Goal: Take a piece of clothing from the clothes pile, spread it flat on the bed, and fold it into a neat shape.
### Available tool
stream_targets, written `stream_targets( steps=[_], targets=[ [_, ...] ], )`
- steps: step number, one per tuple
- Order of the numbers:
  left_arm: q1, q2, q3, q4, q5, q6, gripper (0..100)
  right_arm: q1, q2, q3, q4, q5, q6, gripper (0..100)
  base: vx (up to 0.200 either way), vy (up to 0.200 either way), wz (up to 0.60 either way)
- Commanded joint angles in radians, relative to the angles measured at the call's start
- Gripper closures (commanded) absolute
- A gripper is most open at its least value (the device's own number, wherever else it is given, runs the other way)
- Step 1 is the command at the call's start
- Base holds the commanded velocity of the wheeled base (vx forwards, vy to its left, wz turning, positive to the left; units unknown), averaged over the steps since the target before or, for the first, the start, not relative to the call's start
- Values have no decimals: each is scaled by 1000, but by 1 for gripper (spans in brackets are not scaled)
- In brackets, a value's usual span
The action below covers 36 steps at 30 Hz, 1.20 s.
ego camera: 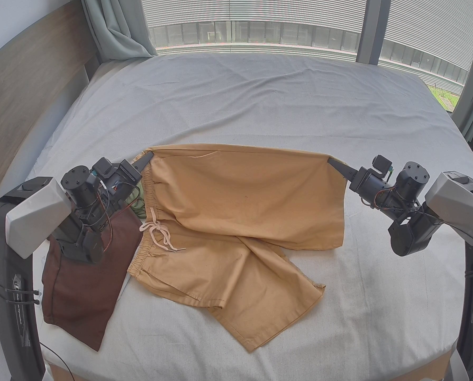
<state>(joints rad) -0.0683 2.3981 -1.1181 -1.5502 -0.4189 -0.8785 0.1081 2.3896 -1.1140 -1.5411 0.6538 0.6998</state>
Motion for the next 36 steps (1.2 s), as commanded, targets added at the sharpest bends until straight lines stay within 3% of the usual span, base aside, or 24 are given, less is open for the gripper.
stream_targets(
  steps=[1, 3, 4, 13, 14, 26, 36],
  targets=[
    [-1, 13, -22, -1, 0, 0, 100, 1, 2, -13, -1, 0, 0, 100, 0, 0, 0],
    [-1, 18, -32, 1, 2, 0, 100, -1, 2, -21, -1, 0, 1, 100, 0, 0, 0],
    [-1, 19, -40, 1, 2, -2, 0, -1, 2, -27, -1, 0, 1, 100, 0, 0, 0],
    [-4, 19, -58, 1, 3, -80, 0, 1, 34, -67, 1, -37, -2, 100, 0, 0, 0],
    [-4, 19, -58, 1, 2, -80, 0, 2, 36, -75, 1, -39, 0, 0, 0, 0, 0],
    [21, -14, 3, -1, 6, -73, 0, -4, 56, -56, 1, -43, -3, 0, 0, 0, 0],
    [10, -166, 207, -2, 0, -65, 0, -30, -10, 54, -1, -45, -8, 0, 0, 0, 0]
  ],
)
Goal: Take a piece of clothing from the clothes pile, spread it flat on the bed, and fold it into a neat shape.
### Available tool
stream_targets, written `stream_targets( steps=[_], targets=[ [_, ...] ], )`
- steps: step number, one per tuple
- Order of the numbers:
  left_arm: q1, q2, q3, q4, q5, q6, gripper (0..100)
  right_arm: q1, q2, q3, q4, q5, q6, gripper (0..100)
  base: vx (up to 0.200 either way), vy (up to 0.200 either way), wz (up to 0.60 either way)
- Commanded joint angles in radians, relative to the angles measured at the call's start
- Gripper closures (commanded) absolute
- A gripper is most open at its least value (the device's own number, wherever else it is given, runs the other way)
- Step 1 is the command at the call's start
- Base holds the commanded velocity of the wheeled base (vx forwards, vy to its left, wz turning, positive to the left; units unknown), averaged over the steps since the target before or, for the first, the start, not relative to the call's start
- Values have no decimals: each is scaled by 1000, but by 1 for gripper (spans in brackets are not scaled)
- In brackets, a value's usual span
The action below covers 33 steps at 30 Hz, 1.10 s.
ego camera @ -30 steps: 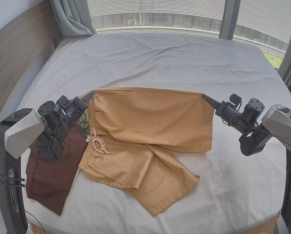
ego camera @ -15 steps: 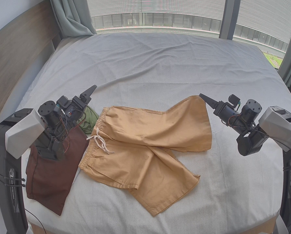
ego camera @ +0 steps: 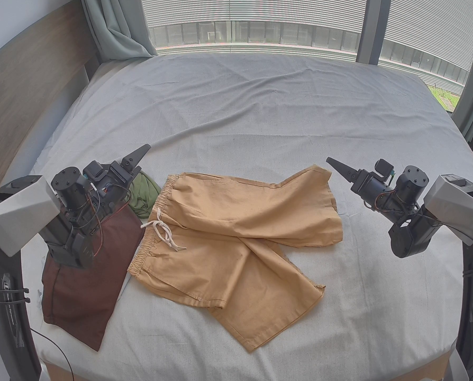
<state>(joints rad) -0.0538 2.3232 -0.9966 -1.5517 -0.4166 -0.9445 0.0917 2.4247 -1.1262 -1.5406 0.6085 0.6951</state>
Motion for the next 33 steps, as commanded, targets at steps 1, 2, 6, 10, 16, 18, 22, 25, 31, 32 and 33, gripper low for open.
stream_targets(
  steps=[1, 2, 6, 10, 16, 18, 22, 25, 31, 32, 33],
  targets=[
    [-1, -105, 105, -1, -5, 3, 0, -13, -58, 91, -1, 0, -5, 0, 0, 0, 0],
    [0, -113, 119, -1, -7, 4, 0, -13, -65, 108, -1, 0, -6, 0, 0, 0, 0],
    [5, -140, 151, -2, -8, 6, 0, -13, -81, 166, -3, 0, -26, 0, 0, 0, 0],
    [6, -183, 193, -2, -10, 6, 0, -12, -107, 232, -4, 0, -66, 0, 0, 0, 0],
    [3, -272, 291, -2, -60, 53, 0, -4, -199, 329, -3, 0, -89, 0, 0, 0, 0],
    [6, -289, 322, -2, -87, 92, 0, -4, -222, 348, -3, 0, -91, 0, 0, 0, 0],
    [6, -337, 392, -1, -126, 145, 0, -3, -279, 413, -3, 0, -98, 0, 0, 0, 0],
    [6, -377, 450, -2, -149, 168, 0, 0, -323, 468, -3, 2, -111, 0, 0, 0, 0],
    [28, -435, 493, -1, -199, 217, 0, 14, -407, 582, -3, 10, -120, 0, 0, 0, 0],
    [32, -444, 500, -1, -202, 227, 0, 17, -426, 598, -3, 13, -118, 0, 0, 0, 0],
    [34, -446, 500, -1, -203, 228, 0, 17, -427, 600, -3, 13, -118, 0, 0, 0, 0]
  ],
)
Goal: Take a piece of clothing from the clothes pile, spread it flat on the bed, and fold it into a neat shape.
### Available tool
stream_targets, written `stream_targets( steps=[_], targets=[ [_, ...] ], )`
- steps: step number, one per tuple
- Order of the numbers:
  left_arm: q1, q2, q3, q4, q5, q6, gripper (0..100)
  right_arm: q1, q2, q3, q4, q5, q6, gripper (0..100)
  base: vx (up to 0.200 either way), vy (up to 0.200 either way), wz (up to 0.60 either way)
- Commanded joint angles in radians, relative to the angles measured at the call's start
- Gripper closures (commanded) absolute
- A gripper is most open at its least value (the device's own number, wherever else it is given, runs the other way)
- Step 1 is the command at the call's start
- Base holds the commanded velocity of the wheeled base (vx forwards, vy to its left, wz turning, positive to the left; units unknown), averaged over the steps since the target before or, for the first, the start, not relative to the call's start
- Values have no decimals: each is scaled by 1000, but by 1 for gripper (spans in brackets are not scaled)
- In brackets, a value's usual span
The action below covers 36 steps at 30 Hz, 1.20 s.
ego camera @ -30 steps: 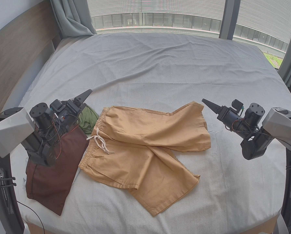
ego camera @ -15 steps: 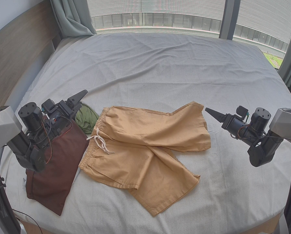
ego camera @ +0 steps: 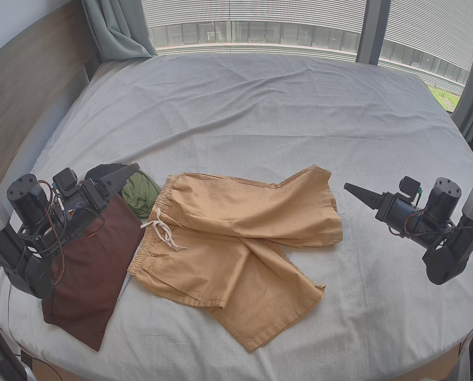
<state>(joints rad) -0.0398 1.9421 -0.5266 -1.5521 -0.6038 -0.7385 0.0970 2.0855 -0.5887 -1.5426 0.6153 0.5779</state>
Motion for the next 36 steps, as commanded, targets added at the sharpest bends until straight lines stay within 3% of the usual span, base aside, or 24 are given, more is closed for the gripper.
stream_targets(
  steps=[1, 7, 8, 10, 26, 36],
  targets=[
    [20, -68, 39, 0, -27, 30, 0, 18, -111, 83, -1, 9, 0, 0, 0, 0, 0],
    [44, -66, 111, 0, -166, 146, 0, 53, -148, 130, 1, 18, -6, 0, 0, 0, 0],
    [58, -63, 129, 0, -218, 214, 0, 75, -151, 155, 1, 20, -16, 0, 0, 0, 0],
    [60, -65, 142, 1, -237, 269, 0, 92, -150, 176, 1, 20, -39, 0, 0, 0, 0],
    [51, 9, 172, 1, -229, 427, 0, 119, -124, 257, 2, 20, -116, 0, 0, 0, 0],
    [47, 11, 172, 1, -225, 435, 0, 124, -84, 260, 2, 18, -118, 0, 0, 0, 0]
  ],
)
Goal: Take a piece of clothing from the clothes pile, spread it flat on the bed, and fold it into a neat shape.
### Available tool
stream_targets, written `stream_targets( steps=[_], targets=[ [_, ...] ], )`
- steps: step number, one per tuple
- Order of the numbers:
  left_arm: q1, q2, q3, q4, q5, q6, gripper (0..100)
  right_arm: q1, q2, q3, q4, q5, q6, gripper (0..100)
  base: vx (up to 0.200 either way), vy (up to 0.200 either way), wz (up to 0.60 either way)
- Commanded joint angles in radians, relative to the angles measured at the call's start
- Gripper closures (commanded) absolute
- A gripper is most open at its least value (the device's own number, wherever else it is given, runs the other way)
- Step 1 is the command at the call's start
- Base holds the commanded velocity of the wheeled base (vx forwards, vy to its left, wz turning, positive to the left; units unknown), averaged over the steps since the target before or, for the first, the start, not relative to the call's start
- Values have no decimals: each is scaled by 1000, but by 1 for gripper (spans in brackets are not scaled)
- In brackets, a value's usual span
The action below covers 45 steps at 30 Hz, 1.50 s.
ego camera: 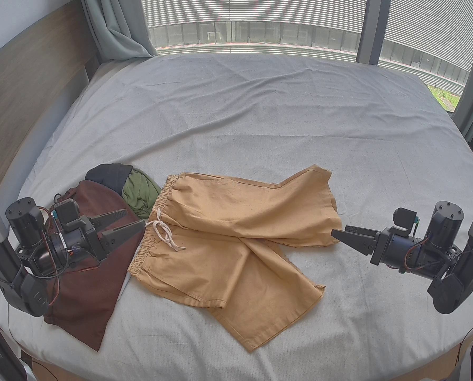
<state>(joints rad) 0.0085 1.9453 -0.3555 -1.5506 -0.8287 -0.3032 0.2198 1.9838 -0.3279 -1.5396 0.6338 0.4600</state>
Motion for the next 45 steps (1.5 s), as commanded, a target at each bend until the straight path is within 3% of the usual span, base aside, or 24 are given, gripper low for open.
stream_targets(
  steps=[1, 14, 20, 25, 28, 35, 40, 45],
  targets=[
    [-1, 7, 1, 0, 0, -1, 0, 0, 18, 0, -1, 0, 0, 0, 0, 0, 0],
    [-1, 17, 4, 0, 0, 1, 0, -25, 174, -10, -2, -5, -4, 0, 0, 0, 0],
    [-1, 15, 7, 0, 0, 3, 0, -37, 274, -7, -2, -8, -103, 0, 0, 0, 0],
    [-5, 20, 9, 0, 0, 3, 0, -31, 317, -10, -2, -11, -113, 0, 0, 0, 0],
    [-5, 20, 9, 0, 0, 3, 0, -39, 319, -36, -2, -22, -107, 0, 0, 0, 0],
    [-7, 24, 10, 0, 0, 4, 0, -66, 426, -207, -4, -152, -23, 0, 0, 0, 0],
    [-7, 24, 10, 0, 0, 4, 0, -69, 458, -254, -4, -166, 45, 0, 0, 0, 0],
    [-7, 23, 10, 0, 0, 4, 0, -68, 480, -296, -4, -186, 58, 0, 0, 0, 0]
  ],
)
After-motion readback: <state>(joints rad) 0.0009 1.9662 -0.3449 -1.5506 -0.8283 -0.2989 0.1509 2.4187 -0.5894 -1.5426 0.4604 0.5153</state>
